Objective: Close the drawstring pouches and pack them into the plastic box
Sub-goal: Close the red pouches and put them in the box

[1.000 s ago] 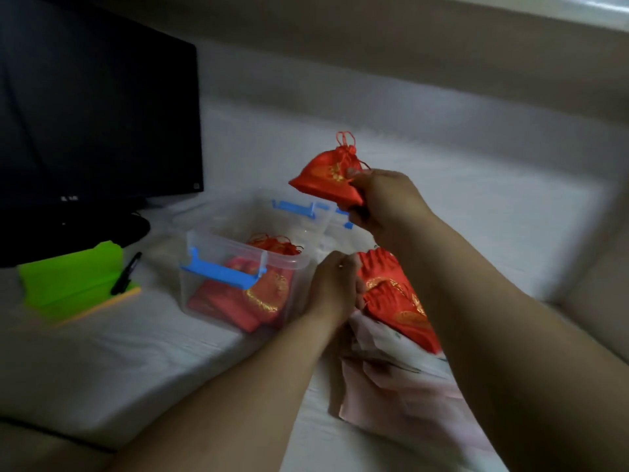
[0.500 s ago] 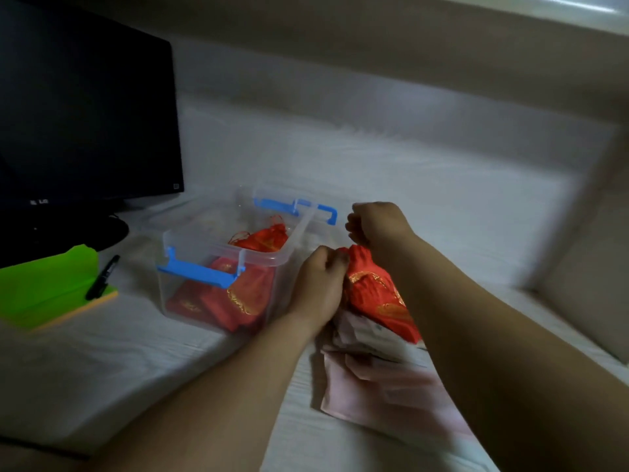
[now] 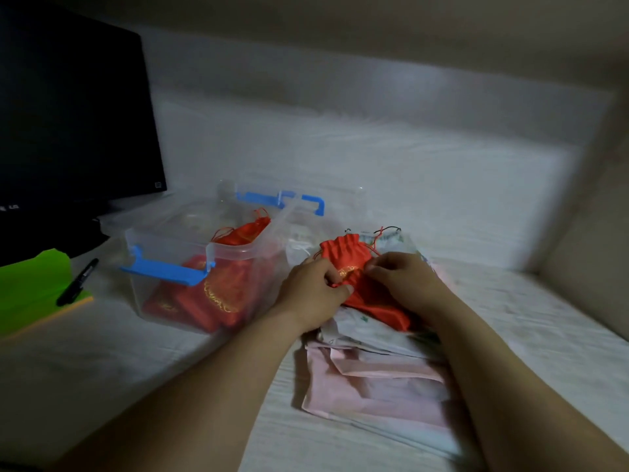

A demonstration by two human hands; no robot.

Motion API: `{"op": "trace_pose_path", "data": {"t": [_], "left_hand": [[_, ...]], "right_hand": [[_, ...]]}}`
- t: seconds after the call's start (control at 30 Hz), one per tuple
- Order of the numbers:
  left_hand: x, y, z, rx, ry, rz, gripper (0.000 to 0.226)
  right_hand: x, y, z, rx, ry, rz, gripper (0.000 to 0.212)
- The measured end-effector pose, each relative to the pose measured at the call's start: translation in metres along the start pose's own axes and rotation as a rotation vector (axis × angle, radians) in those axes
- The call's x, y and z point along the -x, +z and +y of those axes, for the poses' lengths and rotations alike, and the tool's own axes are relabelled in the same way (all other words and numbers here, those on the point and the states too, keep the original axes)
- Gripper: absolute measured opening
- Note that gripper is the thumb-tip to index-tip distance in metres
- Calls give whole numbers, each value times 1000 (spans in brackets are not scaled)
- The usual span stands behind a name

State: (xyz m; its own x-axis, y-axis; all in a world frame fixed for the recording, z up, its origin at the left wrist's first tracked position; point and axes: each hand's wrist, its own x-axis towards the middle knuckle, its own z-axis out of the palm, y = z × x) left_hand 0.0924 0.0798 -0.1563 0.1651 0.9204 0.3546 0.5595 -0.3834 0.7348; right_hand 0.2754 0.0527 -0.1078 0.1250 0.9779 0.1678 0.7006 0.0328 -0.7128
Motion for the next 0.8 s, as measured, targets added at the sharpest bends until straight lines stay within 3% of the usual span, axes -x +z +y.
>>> {"op": "trace_pose_path", "data": {"t": [0.13,0.27,0.33,0.43,0.5,0.63,0.67,0.73,0.8], "left_hand": [[-1,-1,5,73,96,89,11],[2,-4,17,333,141,71,15],[3,-4,21,449,116,61,11],[2,-6,23,656,0,16,11],[4,-9,28,790,-59,-31,14],[7,-8,31,839,-81,-111,16],[6,-7,30,830,-86,-107,15],[4,-7,24,755,-101,-83,15],[0,-8,17,581,-88,-80,17]], "right_hand": [[3,-2,4,29,-55,-59,23],[8,-12,9,-167,-5,-88,33],[15,-18,6,-344,22,-206,27],[22,-20,1,-782,89,-380,36],[24,-18,-2,-952,112,-421,38],[19,-4,-1,-883,84,-315,63],[17,-2,-1,-866,74,-285,61],[13,-1,2,-866,79,-177,24],[11,-4,4,-867,87,-104,19]]}}
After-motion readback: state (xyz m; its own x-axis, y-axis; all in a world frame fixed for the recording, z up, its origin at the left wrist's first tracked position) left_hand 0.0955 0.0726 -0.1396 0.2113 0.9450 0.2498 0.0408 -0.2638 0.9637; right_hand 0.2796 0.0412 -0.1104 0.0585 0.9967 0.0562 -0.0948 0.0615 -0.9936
